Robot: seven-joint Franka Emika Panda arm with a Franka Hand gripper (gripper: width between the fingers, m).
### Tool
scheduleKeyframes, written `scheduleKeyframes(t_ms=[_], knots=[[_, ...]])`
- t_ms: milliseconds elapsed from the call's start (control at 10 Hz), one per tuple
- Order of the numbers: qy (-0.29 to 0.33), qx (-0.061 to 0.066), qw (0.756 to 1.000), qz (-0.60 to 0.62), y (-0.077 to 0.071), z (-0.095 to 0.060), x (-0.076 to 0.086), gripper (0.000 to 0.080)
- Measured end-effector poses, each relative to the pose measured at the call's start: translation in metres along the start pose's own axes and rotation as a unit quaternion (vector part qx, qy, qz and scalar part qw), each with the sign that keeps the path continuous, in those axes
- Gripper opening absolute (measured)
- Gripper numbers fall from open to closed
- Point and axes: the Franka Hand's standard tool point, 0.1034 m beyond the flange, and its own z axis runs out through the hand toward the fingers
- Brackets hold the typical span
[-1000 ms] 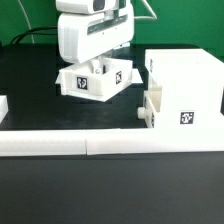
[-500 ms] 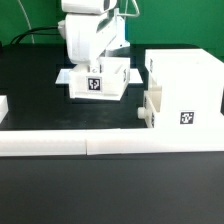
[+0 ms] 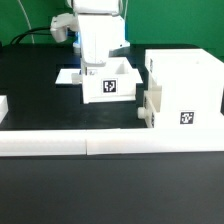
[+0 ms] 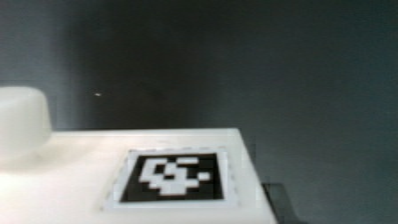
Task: Assemble drawer
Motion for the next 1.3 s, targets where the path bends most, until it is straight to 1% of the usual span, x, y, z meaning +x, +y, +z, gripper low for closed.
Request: scheduleKeyframes(t_ms=[200,400,500,600,900,1300], knots=[[0.001,-0.002,1.000,0.009,0.006,0.000,0.004,0.0042],[0.004,-0.005,1.000,0.018,0.021,0.002,0.015,0.0042],[0.006,-0.005,0.999,0.031,0.024,0.004,0.020,0.0042],[0.007,-0.003,0.999,0.040,0.023,0.006,0.023,0.0042],[0.006,-0.003,0.999,0.042,0.022,0.006,0.020,0.0042],[0.007,-0.007,0.999,0.040,0.030,0.003,0.027,0.0042]])
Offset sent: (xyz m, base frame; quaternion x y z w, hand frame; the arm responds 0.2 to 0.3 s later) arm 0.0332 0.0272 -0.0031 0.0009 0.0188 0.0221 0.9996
